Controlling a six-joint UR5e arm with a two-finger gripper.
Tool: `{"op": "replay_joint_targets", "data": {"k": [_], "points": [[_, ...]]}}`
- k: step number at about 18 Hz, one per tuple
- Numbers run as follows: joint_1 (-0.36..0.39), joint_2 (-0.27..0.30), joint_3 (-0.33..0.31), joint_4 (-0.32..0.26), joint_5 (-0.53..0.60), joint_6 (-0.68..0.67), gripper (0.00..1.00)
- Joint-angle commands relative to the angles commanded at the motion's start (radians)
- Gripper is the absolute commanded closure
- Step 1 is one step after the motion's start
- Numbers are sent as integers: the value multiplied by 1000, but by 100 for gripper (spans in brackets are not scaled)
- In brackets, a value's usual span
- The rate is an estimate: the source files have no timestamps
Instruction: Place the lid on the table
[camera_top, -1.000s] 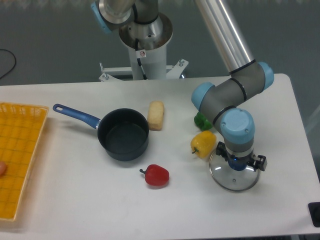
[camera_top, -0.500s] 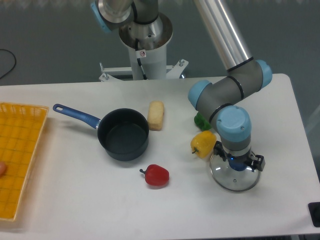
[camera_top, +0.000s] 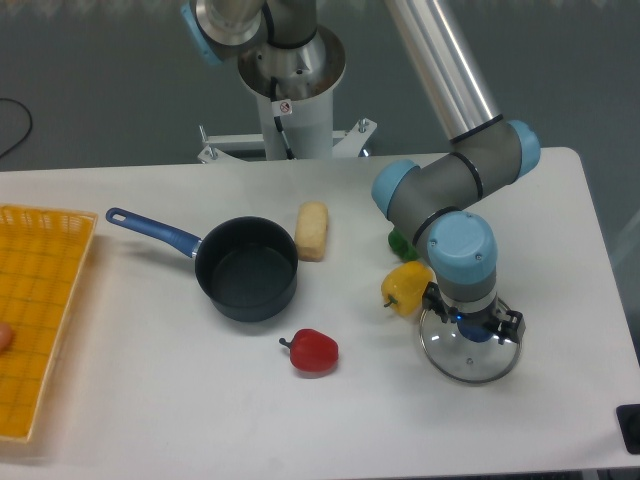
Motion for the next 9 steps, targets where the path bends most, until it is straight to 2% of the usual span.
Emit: {"op": "replay_joint_targets", "data": {"k": [9], "points": [[-17,11,5,0,-2,0,0]]}}
